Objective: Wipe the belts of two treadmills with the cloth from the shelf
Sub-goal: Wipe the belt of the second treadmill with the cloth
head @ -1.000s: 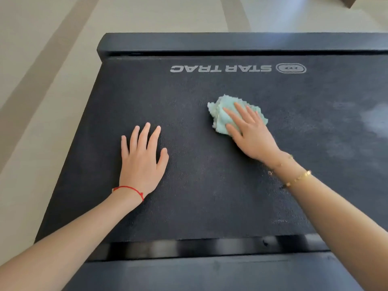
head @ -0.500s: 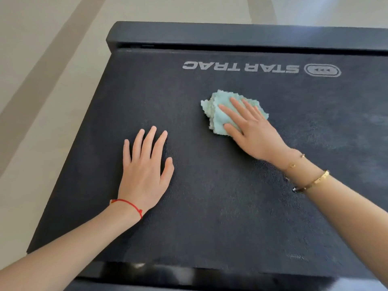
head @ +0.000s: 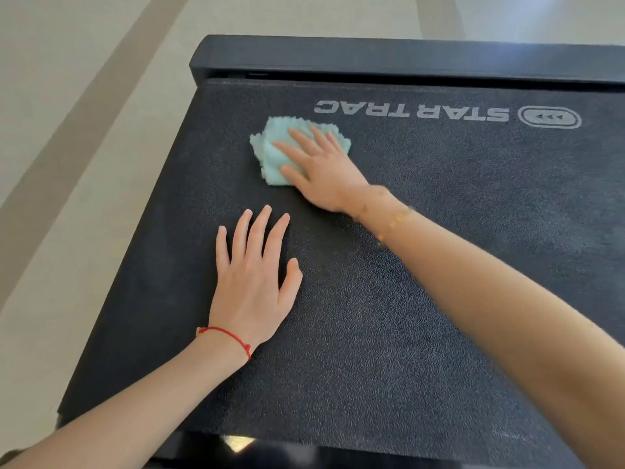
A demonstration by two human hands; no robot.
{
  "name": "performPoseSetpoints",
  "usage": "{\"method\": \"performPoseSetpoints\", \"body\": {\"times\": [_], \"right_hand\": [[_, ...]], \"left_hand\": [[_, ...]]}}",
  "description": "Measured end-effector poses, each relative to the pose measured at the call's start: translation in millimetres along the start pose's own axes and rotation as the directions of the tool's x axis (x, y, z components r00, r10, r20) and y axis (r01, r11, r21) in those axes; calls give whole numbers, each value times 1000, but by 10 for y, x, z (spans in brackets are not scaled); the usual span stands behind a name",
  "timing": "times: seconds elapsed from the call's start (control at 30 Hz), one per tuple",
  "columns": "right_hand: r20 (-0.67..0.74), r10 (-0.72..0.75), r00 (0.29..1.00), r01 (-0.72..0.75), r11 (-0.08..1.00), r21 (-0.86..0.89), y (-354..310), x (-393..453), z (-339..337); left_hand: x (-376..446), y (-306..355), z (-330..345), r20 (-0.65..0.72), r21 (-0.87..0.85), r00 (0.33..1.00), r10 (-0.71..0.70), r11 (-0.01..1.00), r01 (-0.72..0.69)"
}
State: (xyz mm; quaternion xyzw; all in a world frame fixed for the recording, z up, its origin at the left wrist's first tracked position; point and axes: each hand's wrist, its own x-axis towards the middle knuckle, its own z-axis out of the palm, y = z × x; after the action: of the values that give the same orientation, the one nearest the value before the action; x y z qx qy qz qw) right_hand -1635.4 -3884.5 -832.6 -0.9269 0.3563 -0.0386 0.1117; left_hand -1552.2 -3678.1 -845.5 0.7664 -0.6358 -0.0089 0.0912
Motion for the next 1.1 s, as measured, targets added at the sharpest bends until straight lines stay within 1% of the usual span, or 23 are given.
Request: {"method": "performPoseSetpoints", "body": {"times": [0.07,0.1,0.13,0.2,0.27,0.33,0.4,0.5,0.57,0.63,0.7,0.77,0.8,0.83,0.9,0.93,0.97,1.0,1.1], "right_hand": [[-20,-84,996,85,996,20,55,-387,22],[-27,-85,996,85,996,19,148,-546,11],[-43,-53,998,53,999,8,284,-663,-15],[-85,101,991,-102,995,-5,616,-826,-88],[-120,288,950,-288,957,13,856,-960,-165],[-148,381,912,-383,924,20,852,-1105,-156],[-147,360,922,-360,933,26,644,-1317,-65],[-92,201,975,-200,979,26,169,-1833,32],[-57,106,993,-105,994,24,-104,-2249,45],[-40,48,998,-47,999,19,-265,-2608,51],[-28,17,999,-17,1000,11,-247,-2792,20],[-27,62,998,-62,998,7,-49,-2775,-25],[-51,130,990,-130,992,10,93,-2711,-48],[-79,229,970,-228,973,23,248,-2638,-73],[-108,433,895,-429,901,55,474,-2514,-118],[-108,491,864,-488,871,54,502,-2490,-123],[-110,509,854,-507,861,45,467,-2500,-107],[-114,490,865,-490,871,30,383,-2539,-83],[-58,336,940,-337,942,-10,17,-2824,-38]], "left_hand": [[-3,-8,5,-3,-6,1000,0,1000,0],[-7,-9,7,-5,-12,1000,0,1000,0],[-12,-10,6,-7,-18,1000,0,1000,-1],[-14,-10,4,-9,-27,1000,2,1000,-2],[-14,-11,5,-2,-32,1000,1,999,-1],[-18,-4,3,1,-29,1000,-3,1000,3],[-30,8,-4,3,-29,1000,-3,1000,3],[-41,34,-3,10,-39,1000,-16,999,16],[-45,71,-2,24,-56,999,-42,997,43],[-54,121,1,36,-73,997,-62,995,65],[-74,174,-5,41,-83,997,-62,994,65],[-89,221,-11,50,-90,997,-56,994,60],[-90,243,-13,60,-95,997,-46,994,52],[-87,266,-11,72,-100,997,-34,994,41],[-81,310,-20,85,-106,996,-9,994,18],[-85,334,-25,87,-111,996,3,994,7],[-96,360,-33,89,-119,996,16,993,-5],[-112,383,-35,92,-128,995,29,992,-17],[-159,423,-27,99,-135,993,60,990,-47]]}}
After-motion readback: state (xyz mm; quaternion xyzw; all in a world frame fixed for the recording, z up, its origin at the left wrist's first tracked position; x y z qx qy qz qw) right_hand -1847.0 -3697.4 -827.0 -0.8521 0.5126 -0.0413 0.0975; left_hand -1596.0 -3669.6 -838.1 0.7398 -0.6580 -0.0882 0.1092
